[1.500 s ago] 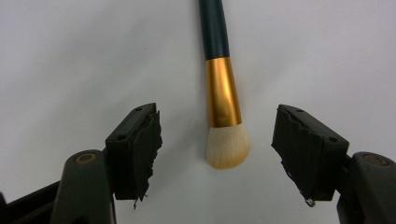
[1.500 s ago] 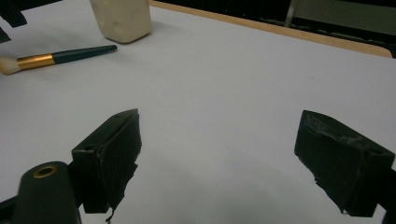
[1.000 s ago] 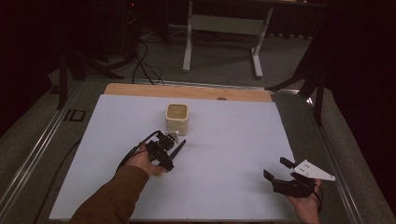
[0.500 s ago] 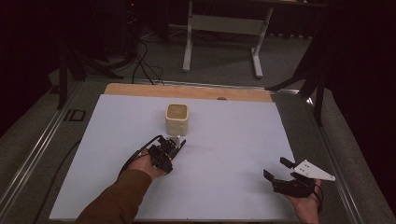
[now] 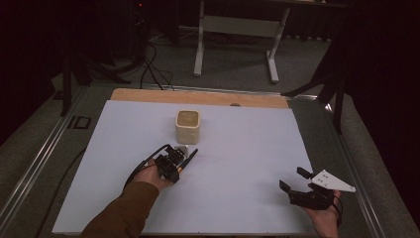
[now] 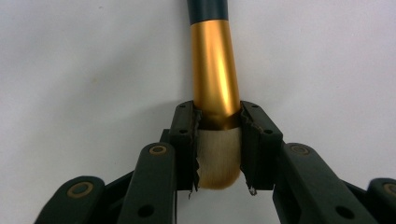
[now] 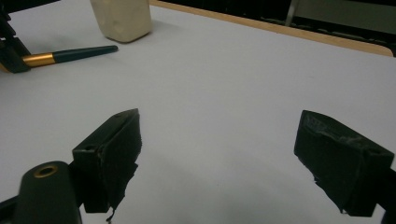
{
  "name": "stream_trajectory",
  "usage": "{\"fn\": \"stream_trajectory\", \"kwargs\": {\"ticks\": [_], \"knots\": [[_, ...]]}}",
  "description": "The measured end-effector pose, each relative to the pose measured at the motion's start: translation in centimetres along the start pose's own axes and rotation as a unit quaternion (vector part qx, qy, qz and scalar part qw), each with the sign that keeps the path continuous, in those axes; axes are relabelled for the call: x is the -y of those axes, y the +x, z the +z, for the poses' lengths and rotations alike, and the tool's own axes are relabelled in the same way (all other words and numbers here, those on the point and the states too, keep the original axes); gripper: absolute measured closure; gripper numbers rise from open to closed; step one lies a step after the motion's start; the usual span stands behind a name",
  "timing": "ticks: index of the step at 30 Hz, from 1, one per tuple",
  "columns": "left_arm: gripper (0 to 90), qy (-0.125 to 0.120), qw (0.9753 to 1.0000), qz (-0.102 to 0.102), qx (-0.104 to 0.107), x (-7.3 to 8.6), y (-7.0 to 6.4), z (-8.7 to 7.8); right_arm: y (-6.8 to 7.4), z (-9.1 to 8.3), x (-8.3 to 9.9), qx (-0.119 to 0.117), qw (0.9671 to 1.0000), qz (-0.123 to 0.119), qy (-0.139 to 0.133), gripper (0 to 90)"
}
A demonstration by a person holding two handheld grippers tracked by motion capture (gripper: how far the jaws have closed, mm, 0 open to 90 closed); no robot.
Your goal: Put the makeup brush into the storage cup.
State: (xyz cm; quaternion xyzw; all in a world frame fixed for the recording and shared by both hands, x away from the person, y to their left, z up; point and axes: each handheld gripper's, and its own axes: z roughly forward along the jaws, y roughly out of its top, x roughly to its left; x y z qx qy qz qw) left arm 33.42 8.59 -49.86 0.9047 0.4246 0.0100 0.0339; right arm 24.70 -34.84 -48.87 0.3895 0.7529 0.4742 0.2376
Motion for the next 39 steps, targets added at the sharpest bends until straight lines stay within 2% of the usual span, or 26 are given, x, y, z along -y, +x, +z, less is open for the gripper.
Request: {"fn": "stream_trajectory", "kwargs": {"ticks": [8, 18, 39], "knots": [[69.7, -0.025, 0.9997, -0.001, 0.007, 0.2, 0.1, -1.0, 0.0, 0.0, 0.0, 0.0, 1.0, 0.0, 0.001, 14.4], [69.6, -0.044, 0.9989, -0.003, 0.017, 0.4, 0.5, -2.2, 0.0, 0.0, 0.0, 0.0, 1.0, -0.001, 0.002, 14.4], [70.3, -0.078, 0.9969, -0.004, 0.006, 0.8, 1.7, -5.7, 0.0, 0.0, 0.0, 0.0, 1.0, -0.001, 0.001, 14.4]]}}
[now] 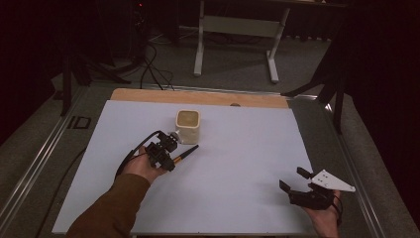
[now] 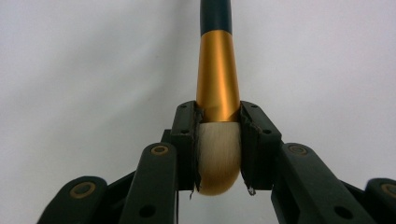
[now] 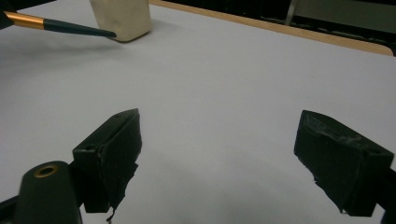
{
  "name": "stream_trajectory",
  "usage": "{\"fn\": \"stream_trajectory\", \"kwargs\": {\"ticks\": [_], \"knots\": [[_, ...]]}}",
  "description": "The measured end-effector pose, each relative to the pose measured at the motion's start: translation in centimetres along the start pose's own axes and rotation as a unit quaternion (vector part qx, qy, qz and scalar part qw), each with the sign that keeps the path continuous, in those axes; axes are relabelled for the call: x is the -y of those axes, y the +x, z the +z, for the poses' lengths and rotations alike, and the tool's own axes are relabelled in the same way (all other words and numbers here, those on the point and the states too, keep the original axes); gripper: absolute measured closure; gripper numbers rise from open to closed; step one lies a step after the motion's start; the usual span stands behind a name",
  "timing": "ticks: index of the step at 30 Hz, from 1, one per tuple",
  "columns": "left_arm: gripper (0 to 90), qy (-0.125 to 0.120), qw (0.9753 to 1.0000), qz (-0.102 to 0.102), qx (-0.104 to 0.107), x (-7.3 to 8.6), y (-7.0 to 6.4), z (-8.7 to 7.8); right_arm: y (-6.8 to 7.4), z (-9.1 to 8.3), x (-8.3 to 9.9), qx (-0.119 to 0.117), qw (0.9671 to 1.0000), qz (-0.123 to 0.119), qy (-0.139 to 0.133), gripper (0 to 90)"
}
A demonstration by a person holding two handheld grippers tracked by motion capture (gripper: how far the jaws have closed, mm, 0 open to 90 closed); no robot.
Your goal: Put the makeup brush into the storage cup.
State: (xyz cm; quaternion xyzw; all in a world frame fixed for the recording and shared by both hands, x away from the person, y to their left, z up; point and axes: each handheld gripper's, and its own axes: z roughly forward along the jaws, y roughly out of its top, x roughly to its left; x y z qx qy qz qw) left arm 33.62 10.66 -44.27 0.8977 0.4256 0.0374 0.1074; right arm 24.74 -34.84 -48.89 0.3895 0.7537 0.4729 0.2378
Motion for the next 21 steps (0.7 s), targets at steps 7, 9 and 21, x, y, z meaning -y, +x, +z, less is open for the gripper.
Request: {"fn": "stream_trajectory", "kwargs": {"ticks": [7, 9, 21], "knots": [[70.3, -0.003, 1.0, 0.003, 0.003, 0.0, 0.3, -0.8, 0.0, 0.0, 0.0, 0.0, 1.0, 0.0, 0.0, 14.4], [70.3, -0.004, 1.0, 0.004, 0.006, 0.0, 0.3, -1.0, 0.0, 0.0, 0.0, 0.0, 1.0, 0.0, 0.0, 14.4], [70.3, -0.002, 0.9999, 0.01, 0.01, 0.3, 1.1, -2.3, 0.0, 0.0, 0.0, 0.0, 1.0, 0.001, 0.0, 14.4]]}}
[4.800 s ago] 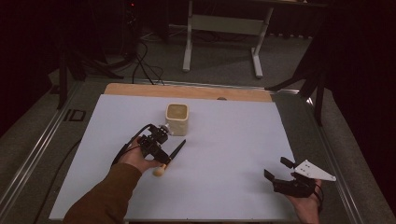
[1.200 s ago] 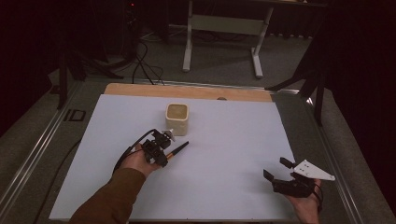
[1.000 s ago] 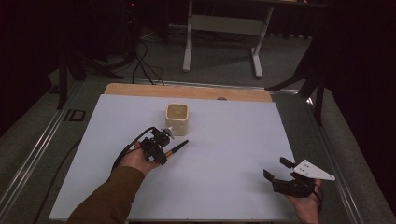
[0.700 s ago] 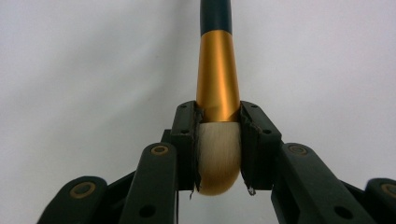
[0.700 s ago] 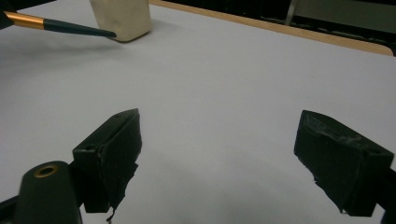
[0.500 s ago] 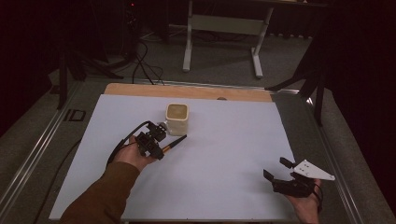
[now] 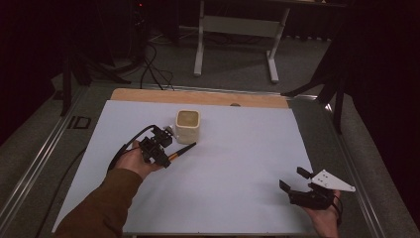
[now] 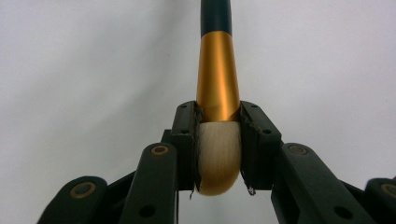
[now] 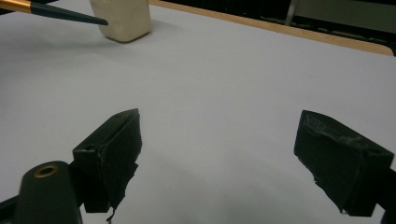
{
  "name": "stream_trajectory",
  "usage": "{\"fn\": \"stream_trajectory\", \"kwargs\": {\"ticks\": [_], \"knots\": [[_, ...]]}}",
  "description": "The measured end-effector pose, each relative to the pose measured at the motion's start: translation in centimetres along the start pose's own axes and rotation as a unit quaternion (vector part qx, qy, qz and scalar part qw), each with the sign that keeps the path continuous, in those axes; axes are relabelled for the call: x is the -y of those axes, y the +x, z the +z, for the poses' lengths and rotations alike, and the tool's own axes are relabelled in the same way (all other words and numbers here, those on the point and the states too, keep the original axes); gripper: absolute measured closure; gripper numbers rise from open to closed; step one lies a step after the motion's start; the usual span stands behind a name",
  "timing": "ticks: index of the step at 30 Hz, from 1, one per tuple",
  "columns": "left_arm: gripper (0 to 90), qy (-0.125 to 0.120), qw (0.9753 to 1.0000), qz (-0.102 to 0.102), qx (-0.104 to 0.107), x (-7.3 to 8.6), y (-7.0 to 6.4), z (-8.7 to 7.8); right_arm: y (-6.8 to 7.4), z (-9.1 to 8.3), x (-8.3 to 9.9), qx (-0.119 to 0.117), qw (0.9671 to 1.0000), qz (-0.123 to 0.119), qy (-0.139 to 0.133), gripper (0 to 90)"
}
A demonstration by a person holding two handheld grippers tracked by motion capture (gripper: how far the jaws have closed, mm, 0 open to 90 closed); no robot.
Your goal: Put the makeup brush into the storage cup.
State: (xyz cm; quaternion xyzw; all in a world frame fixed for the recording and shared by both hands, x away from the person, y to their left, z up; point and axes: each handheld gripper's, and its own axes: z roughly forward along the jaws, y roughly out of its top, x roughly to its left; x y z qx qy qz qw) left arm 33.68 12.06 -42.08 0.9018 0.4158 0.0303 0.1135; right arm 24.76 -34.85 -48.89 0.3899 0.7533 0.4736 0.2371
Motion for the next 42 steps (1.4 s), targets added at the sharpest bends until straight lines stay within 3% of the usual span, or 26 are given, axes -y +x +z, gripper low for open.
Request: {"fn": "stream_trajectory", "kwargs": {"ticks": [11, 42], "knots": [[70.3, -0.01, 0.9999, 0.004, -0.004, 0.4, 0.7, -1.6, 0.0, 0.0, 0.0, -0.001, 1.0, 0.001, -0.001, 14.4], [70.3, -0.01, 0.9997, 0.023, 0.0, 0.4, 1.5, -4.5, 0.0, 0.0, 0.0, 0.001, 1.0, 0.0, 0.0, 14.4]]}}
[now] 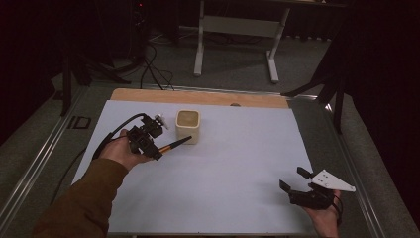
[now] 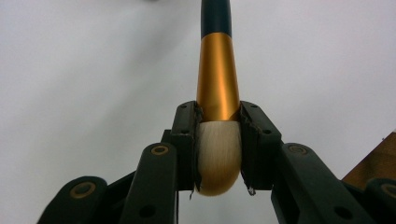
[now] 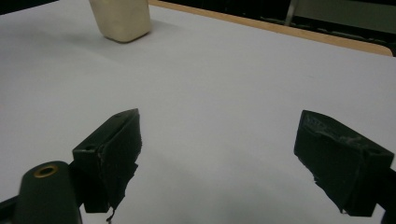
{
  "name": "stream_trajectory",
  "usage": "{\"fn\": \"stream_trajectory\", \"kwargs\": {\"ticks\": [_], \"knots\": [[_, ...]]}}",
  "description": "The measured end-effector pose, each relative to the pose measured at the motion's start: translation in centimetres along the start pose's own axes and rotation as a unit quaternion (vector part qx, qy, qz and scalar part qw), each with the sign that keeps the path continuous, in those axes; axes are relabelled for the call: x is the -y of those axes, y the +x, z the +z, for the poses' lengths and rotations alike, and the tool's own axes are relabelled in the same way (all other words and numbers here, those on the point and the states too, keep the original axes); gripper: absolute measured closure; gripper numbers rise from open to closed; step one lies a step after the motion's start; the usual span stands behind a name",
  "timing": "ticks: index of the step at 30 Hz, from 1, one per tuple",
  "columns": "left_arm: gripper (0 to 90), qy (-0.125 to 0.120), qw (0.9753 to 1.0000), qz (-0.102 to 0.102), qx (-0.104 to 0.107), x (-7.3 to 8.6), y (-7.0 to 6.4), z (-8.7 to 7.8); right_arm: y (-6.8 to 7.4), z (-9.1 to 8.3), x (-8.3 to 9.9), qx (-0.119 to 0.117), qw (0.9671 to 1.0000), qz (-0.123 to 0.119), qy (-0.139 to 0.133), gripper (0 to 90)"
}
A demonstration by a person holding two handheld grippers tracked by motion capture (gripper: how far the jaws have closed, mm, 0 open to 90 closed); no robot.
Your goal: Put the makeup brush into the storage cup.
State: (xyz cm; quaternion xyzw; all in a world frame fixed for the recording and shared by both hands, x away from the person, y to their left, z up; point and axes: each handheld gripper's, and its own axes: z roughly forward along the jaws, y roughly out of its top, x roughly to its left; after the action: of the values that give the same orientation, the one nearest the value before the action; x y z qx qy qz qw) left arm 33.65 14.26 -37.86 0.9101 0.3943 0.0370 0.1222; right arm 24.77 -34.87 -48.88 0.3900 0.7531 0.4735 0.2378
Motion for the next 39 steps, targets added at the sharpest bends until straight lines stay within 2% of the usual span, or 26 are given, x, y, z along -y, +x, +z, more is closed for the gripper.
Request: {"fn": "stream_trajectory", "kwargs": {"ticks": [11, 23, 39], "knots": [[70.2, -0.001, 0.9999, -0.002, -0.011, 0.1, 0.5, -1.2, 0.0, 0.0, 0.0, 0.0, 1.0, 0.0, -0.001, 14.4], [70.2, -0.004, 0.9999, -0.009, -0.013, 0.0, 1.0, -1.8, 0.0, 0.0, 0.0, 0.0, 1.0, 0.0, 0.0, 14.3], [70.3, -0.002, 0.9998, -0.005, -0.021, -0.1, 1.3, -3.2, 0.0, 0.0, 0.0, -0.001, 1.0, 0.001, 0.0, 14.3]]}}
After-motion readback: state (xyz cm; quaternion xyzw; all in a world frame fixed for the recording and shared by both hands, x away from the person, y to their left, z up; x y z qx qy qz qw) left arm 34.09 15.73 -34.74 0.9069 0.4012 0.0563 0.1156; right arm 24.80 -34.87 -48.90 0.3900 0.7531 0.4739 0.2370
